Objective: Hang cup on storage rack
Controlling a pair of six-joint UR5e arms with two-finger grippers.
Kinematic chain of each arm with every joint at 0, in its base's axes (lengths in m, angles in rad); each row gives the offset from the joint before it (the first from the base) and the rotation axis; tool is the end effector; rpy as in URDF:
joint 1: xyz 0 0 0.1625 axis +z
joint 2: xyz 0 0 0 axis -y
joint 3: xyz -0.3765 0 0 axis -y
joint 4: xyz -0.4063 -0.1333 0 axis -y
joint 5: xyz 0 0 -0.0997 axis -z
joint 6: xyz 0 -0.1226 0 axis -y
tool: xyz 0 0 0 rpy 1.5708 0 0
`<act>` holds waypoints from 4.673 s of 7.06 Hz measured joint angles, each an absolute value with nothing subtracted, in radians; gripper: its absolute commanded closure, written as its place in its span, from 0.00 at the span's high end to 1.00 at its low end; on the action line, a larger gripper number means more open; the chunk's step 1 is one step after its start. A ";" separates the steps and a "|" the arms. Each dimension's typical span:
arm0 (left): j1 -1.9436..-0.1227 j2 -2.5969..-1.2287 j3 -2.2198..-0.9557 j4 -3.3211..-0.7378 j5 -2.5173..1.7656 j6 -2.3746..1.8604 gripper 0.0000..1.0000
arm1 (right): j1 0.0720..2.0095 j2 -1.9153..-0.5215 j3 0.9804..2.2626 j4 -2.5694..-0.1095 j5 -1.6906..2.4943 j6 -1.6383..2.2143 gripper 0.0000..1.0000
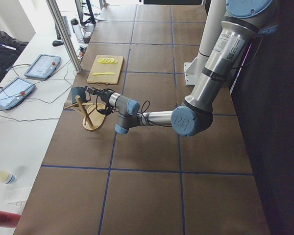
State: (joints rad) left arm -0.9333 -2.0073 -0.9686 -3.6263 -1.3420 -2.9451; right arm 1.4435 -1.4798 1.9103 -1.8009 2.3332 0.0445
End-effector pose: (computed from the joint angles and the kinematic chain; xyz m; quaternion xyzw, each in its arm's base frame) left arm 0.2527 -0.6118 0.4386 -0.1108 0.8003 -0.5696 0.1511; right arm -0.0176 -0.5208 0.4349 0.0608 -0.3768 -0.0754 0.9212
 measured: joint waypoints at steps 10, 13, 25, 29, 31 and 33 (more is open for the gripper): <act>-1.035 -1.742 -1.374 -3.449 -1.560 -2.941 1.00 | 1.443 -1.480 1.910 -1.801 2.332 0.043 1.00; -1.328 -1.714 -1.468 -3.263 -1.938 -2.810 1.00 | 1.443 -1.488 1.907 -1.801 2.332 0.043 1.00; -1.473 -1.407 -1.651 -2.668 -2.112 -0.919 1.00 | 1.444 -1.489 1.902 -1.802 2.333 0.049 1.00; -1.610 -1.409 -1.658 -2.145 -2.274 -0.251 1.00 | 1.449 -1.491 1.902 -1.802 2.335 0.051 1.00; -1.615 -1.417 -1.662 -1.900 -2.287 -0.042 1.00 | 1.452 -1.496 1.903 -1.802 2.335 0.045 1.00; -1.612 -1.458 -1.675 -1.644 -2.306 0.127 1.00 | 1.456 -1.506 1.908 -1.802 2.339 0.038 1.00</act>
